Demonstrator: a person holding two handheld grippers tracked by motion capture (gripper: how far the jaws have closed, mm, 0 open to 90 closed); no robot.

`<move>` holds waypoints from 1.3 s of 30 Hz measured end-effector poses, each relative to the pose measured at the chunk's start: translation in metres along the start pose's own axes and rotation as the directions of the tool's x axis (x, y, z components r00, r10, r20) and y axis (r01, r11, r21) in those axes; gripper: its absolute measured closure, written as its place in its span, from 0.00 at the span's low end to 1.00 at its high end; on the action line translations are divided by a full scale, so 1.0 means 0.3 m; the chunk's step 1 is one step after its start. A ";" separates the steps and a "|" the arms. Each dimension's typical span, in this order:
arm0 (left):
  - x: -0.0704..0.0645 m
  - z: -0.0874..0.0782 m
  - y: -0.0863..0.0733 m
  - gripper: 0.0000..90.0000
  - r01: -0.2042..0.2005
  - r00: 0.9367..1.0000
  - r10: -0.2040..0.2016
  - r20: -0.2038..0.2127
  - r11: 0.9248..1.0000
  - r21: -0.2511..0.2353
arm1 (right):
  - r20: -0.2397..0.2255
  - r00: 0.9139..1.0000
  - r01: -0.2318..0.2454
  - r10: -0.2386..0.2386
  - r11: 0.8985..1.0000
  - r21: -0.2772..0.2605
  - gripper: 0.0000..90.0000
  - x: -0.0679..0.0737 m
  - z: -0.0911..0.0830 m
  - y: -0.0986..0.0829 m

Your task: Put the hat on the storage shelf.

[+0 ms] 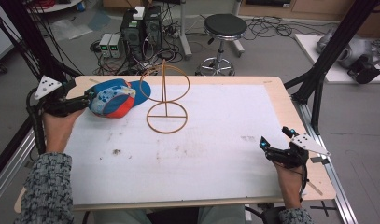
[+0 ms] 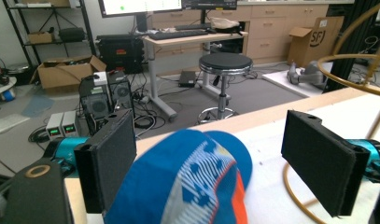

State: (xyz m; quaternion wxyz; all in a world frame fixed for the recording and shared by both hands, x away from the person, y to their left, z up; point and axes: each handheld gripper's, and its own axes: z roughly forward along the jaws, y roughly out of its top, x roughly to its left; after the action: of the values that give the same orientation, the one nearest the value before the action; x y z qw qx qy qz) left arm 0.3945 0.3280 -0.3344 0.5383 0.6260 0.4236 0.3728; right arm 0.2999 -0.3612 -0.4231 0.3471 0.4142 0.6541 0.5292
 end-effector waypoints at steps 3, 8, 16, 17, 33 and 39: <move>0.021 0.038 -0.007 0.21 -0.006 1.000 0.006 -0.004 1.000 0.010 | 0.002 1.000 0.000 0.000 1.000 0.004 0.04 -0.001 0.000 -0.001; 0.046 0.102 -0.046 0.21 -0.031 0.999 0.032 -0.005 0.998 0.060 | 0.004 1.000 -0.006 0.006 1.000 0.006 0.04 -0.006 -0.002 -0.003; 0.035 0.185 -0.105 0.22 -0.082 0.997 0.082 0.009 0.989 0.120 | 0.006 1.000 -0.005 0.005 1.000 0.013 0.04 -0.006 -0.002 -0.004; 0.032 0.196 -0.112 0.22 -0.092 0.996 0.092 0.011 0.988 0.124 | 0.008 1.000 -0.003 0.002 1.000 0.012 0.04 -0.007 -0.002 -0.004; 0.062 0.244 -0.174 0.49 -0.085 0.996 0.087 0.001 0.975 0.207 | 0.012 1.000 -0.002 0.002 1.000 0.021 0.04 -0.012 0.000 -0.007; 0.057 0.244 -0.176 0.59 -0.110 0.994 0.105 0.033 0.969 0.222 | 0.012 1.000 -0.002 0.001 1.000 0.021 0.04 -0.012 -0.001 -0.007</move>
State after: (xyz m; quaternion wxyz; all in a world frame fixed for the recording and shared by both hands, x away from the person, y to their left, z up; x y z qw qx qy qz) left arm 0.4615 0.3210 -0.3970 0.4480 0.7084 0.4225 0.3449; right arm 0.3008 -0.3649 -0.4250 0.3463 0.4215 0.6572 0.5201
